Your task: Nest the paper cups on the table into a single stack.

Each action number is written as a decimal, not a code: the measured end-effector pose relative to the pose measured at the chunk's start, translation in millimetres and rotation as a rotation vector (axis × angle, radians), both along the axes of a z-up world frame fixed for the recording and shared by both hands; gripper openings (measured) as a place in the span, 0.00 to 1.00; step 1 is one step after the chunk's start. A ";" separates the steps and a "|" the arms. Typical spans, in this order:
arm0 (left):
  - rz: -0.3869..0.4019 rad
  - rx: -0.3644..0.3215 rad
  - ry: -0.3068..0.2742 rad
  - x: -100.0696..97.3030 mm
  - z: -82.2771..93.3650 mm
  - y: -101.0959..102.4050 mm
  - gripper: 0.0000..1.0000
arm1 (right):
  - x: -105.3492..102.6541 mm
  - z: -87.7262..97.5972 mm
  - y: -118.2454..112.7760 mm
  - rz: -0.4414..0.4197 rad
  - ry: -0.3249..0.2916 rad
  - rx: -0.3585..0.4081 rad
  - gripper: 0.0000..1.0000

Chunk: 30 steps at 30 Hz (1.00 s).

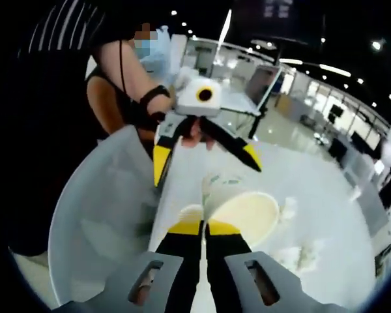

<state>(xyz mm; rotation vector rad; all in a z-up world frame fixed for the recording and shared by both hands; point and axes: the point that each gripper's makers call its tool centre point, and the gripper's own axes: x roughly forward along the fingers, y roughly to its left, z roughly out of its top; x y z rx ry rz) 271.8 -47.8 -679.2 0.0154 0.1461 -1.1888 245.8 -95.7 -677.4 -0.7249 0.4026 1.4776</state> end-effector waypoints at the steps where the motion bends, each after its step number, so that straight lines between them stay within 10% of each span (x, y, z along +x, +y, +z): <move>1: -0.002 0.005 0.001 -0.6 -0.8 0.3 0.97 | -0.4 0.3 -0.4 0.007 0.001 -0.014 0.00; 22: -0.054 0.062 0.070 -18.6 -30.8 6.8 0.98 | -3.2 -10.6 -10.2 0.134 -0.111 -0.364 0.00; 30: -0.051 0.066 0.098 -18.9 -42.2 6.3 0.98 | 0.6 -18.9 -6.3 0.272 -0.241 -0.541 0.00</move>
